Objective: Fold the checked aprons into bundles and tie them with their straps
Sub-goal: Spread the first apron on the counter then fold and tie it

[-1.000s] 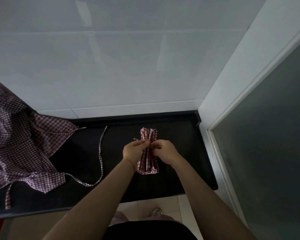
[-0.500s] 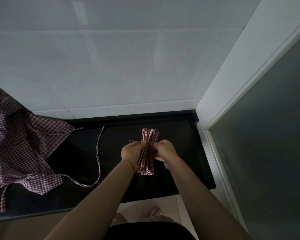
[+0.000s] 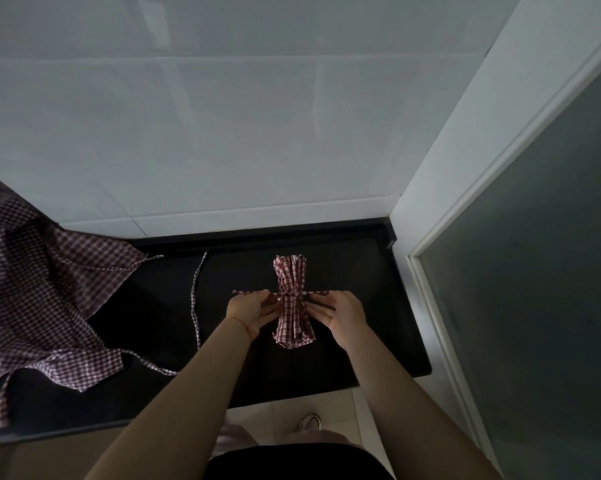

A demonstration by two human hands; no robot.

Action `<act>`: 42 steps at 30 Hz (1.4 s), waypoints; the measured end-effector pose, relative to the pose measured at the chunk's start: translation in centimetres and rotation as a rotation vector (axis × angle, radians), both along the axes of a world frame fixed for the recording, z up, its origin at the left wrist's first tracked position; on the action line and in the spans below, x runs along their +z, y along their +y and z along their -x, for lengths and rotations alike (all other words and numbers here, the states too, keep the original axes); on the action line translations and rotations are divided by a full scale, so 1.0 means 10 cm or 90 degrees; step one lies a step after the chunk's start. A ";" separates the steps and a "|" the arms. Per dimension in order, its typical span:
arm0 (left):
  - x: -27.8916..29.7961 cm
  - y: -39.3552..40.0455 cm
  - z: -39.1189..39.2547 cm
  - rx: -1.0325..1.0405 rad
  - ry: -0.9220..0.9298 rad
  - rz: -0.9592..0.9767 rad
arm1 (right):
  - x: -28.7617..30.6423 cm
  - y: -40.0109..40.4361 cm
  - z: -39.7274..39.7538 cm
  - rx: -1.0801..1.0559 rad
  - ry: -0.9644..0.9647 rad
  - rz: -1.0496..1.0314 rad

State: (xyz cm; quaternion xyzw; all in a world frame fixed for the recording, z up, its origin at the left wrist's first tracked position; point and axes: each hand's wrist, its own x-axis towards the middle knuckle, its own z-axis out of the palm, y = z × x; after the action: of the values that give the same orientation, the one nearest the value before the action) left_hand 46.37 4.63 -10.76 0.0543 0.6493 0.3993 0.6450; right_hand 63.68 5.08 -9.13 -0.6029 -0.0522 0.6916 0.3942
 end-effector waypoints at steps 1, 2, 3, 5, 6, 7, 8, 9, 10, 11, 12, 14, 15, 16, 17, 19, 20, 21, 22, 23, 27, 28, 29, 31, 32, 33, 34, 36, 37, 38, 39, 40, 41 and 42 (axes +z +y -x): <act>0.05 0.02 0.05 -0.045 0.076 0.011 | 0.00 0.04 -0.02 0.048 -0.057 0.017; 0.09 0.04 0.11 -0.108 0.199 0.022 | 0.01 0.08 -0.04 0.115 -0.131 0.038; 0.14 0.04 0.16 -0.182 0.356 0.022 | 0.01 0.11 -0.06 0.207 -0.225 0.047; 0.20 0.02 0.19 -0.312 0.626 -0.095 | -0.03 0.14 -0.09 0.420 -0.428 -0.009; 0.20 0.02 0.17 -0.371 0.679 -0.183 | -0.03 0.14 -0.09 0.509 -0.501 -0.057; 0.21 0.01 0.12 -0.430 0.668 -0.250 | -0.04 0.14 -0.09 0.565 -0.542 -0.098; 0.21 0.01 0.06 -0.488 0.621 -0.269 | -0.04 0.14 -0.08 0.595 -0.558 -0.131; 0.21 0.01 0.00 -0.528 0.571 -0.258 | -0.06 0.14 -0.07 0.609 -0.574 -0.166; 0.19 0.01 -0.04 -0.542 0.541 -0.232 | -0.07 0.14 -0.06 0.616 -0.600 -0.207; 0.18 0.01 -0.06 -0.530 0.530 -0.215 | -0.07 0.15 -0.03 0.634 -0.639 -0.250; 0.15 0.01 -0.07 -0.510 0.529 -0.198 | -0.07 0.15 -0.01 0.657 -0.679 -0.302; 0.13 0.02 -0.07 -0.516 0.535 -0.165 | -0.06 0.15 0.04 0.686 -0.697 -0.388; 0.12 0.03 -0.07 -0.542 0.537 -0.149 | -0.05 0.15 0.06 0.698 -0.680 -0.395; 0.12 0.05 -0.06 -0.568 0.535 -0.136 | -0.04 0.15 0.09 0.706 -0.661 -0.387; 0.13 0.07 -0.06 -0.591 0.525 -0.126 | -0.02 0.15 0.12 0.708 -0.652 -0.371; 0.16 0.11 -0.05 -0.613 0.492 -0.104 | -0.01 0.15 0.16 0.710 -0.677 -0.365; 0.17 0.13 -0.04 -0.620 0.485 -0.098 | -0.02 0.16 0.18 0.710 -0.689 -0.361; 0.18 0.14 -0.03 -0.631 0.486 -0.094 | -0.02 0.16 0.20 0.714 -0.696 -0.354; 0.16 0.14 -0.02 -0.648 0.489 -0.093 | -0.03 0.15 0.21 0.718 -0.699 -0.350; 0.15 0.14 -0.02 -0.662 0.488 -0.094 | -0.04 0.14 0.23 0.720 -0.702 -0.343; 0.08 0.08 0.03 -0.606 0.450 -0.127 | -0.04 0.11 0.25 0.674 -0.720 -0.340; 0.06 0.05 0.06 -0.577 0.439 -0.133 | -0.04 0.11 0.24 0.667 -0.728 -0.338; 0.06 0.04 0.09 -0.557 0.433 -0.133 | -0.04 0.12 0.22 0.661 -0.734 -0.332; 0.04 0.00 0.15 -0.540 0.424 -0.126 | -0.06 0.15 0.19 0.655 -0.727 -0.307; 0.04 0.00 0.16 -0.532 0.417 -0.124 | -0.06 0.16 0.17 0.652 -0.714 -0.299; 0.07 0.01 0.17 -0.524 0.407 -0.126 | -0.06 0.18 0.15 0.645 -0.697 -0.298; 0.09 0.00 0.18 -0.514 0.394 -0.132 | -0.05 0.19 0.14 0.639 -0.677 -0.296; 0.15 0.01 0.17 -0.490 0.375 -0.162 | -0.03 0.19 0.13 0.637 -0.638 -0.282; 0.18 0.00 0.16 -0.480 0.372 -0.182 | -0.04 0.19 0.12 0.636 -0.617 -0.269; 0.20 -0.01 0.14 -0.471 0.371 -0.200 | -0.04 0.18 0.12 0.631 -0.599 -0.254; 0.21 -0.03 0.11 -0.458 0.368 -0.211 | -0.05 0.17 0.13 0.625 -0.586 -0.242; 0.20 -0.05 0.10 -0.437 0.359 -0.217 | -0.06 0.15 0.15 0.619 -0.579 -0.233; 0.19 -0.07 0.08 -0.407 0.345 -0.222 | -0.07 0.14 0.17 0.612 -0.572 -0.228; 0.17 -0.08 0.07 -0.377 0.329 -0.222 | -0.08 0.12 0.18 0.603 -0.565 -0.225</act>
State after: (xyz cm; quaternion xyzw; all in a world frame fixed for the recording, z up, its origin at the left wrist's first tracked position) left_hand 45.65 3.84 -9.07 0.4446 0.6687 0.2740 0.5292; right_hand 61.89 6.27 -9.92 -0.6684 -0.5806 0.4576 0.0821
